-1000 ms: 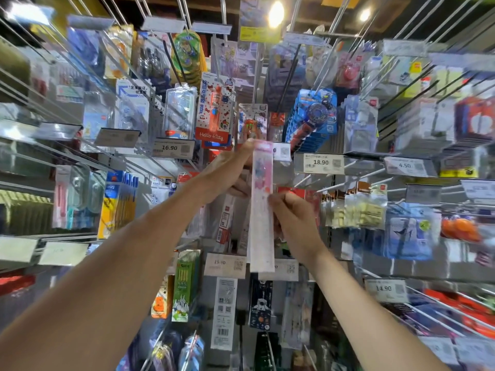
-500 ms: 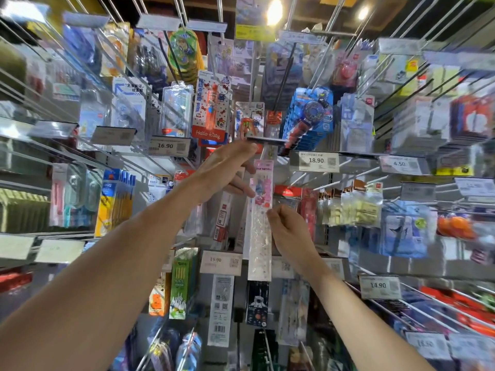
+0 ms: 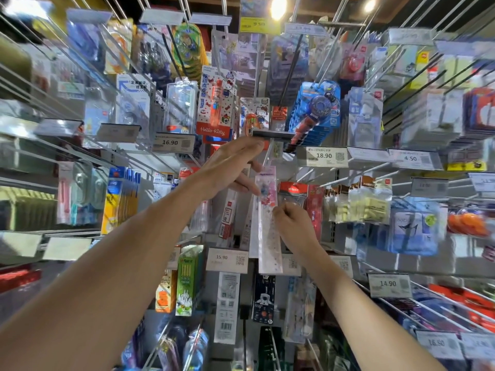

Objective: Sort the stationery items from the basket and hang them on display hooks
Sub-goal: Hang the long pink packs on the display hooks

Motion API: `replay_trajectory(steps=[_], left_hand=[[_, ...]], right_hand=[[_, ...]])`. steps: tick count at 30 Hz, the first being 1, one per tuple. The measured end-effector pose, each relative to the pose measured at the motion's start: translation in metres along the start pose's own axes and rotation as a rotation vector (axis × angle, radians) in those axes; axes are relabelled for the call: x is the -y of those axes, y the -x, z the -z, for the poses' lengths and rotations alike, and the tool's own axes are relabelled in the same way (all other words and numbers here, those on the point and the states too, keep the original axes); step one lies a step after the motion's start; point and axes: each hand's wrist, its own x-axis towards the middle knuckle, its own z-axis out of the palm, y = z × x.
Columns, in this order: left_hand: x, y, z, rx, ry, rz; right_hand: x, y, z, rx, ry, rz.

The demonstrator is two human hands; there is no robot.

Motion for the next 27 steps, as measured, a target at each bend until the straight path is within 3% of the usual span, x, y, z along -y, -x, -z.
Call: replay_trajectory(steps=[10, 16, 21, 23, 27], left_hand=[[0.0, 0.001, 0.0, 0.008, -0.017, -0.003], [0.0, 0.002, 0.0, -0.002, -0.015, -0.004], [-0.001, 0.005, -0.006, -0.072, -0.102, -0.045], [0.001, 0.007, -0.01, -0.137, -0.16, -0.078], [-0.001, 0.012, -0.023, -0.243, -0.504, -0.118]], right_hand=[[-0.025, -0.08, -0.024, 0.096, 0.083, -0.4], [-0.037, -0.082, -0.021, 0.085, 0.139, -0.453], [-0.03, -0.064, -0.008, 0.14, 0.065, -0.319], [-0.025, -0.049, -0.004, 0.037, 0.045, -0.195], [-0.013, -0.013, 0.008, -0.01, 0.02, 0.02]])
